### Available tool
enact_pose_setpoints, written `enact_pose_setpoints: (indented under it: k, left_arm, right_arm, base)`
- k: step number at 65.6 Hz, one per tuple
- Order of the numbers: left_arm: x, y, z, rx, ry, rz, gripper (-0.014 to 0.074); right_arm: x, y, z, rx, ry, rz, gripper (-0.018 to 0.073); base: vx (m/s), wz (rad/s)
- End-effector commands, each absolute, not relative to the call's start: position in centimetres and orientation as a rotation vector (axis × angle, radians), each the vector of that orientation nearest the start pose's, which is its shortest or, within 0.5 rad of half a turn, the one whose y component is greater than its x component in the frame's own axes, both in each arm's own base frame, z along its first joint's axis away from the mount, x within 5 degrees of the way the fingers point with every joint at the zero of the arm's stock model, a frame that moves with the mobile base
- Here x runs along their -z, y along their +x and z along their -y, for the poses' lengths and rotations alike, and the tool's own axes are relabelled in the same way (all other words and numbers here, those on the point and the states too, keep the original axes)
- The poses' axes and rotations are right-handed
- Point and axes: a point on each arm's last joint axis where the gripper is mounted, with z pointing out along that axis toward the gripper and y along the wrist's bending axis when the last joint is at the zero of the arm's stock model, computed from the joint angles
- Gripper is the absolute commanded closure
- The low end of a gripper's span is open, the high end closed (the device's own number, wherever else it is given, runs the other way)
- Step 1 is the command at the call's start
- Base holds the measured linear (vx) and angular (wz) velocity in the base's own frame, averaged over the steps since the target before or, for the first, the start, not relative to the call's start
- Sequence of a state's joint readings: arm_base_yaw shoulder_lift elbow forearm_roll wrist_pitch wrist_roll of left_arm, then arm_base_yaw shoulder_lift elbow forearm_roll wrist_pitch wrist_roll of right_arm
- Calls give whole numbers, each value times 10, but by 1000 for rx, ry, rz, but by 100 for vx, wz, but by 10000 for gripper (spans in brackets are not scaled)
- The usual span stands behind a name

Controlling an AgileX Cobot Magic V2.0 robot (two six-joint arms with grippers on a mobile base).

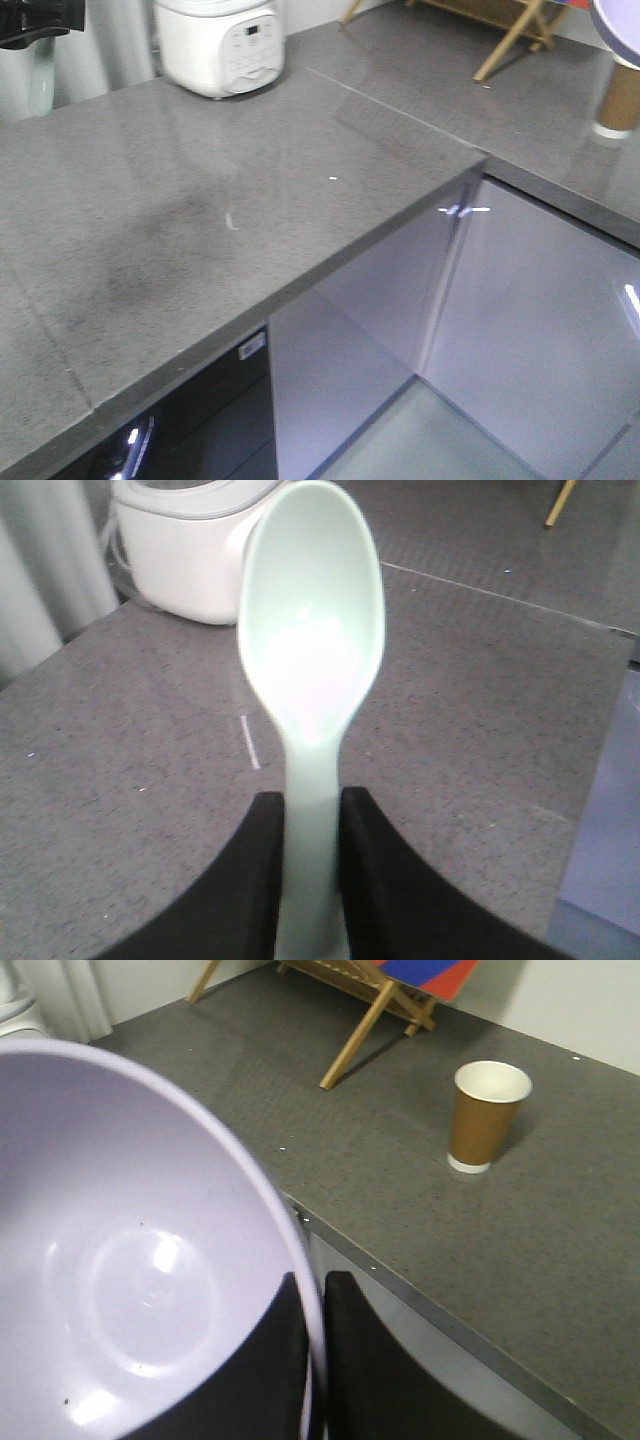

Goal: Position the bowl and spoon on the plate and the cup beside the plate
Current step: 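Turn the base away carrying the spoon and bowl, then drive toward the counter with the blue plate and paper cup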

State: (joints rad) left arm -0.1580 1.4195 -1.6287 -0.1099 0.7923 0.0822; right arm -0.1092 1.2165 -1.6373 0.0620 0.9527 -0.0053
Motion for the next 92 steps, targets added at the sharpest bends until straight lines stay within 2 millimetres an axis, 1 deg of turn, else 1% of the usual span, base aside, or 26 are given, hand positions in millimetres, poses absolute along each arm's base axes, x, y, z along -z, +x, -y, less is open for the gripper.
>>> enact_pose_setpoints:
  k: [1,75,92]
  left_arm:
    - [-481,295,56,190,205,-1936,603]
    - [-481,295,56,190,205,-1936,603]
    - [-481,295,56,190,205,-1936,603]
  right_arm:
    - [-523,219,20,12,99,-1886,566]
    - [-523,219,20,12,99,-1886,566]
    - [-523,219,20,12,99,-1886,566]
  base:
    - [-4,-47]
    - [-3,-51]
    - [2,-37]
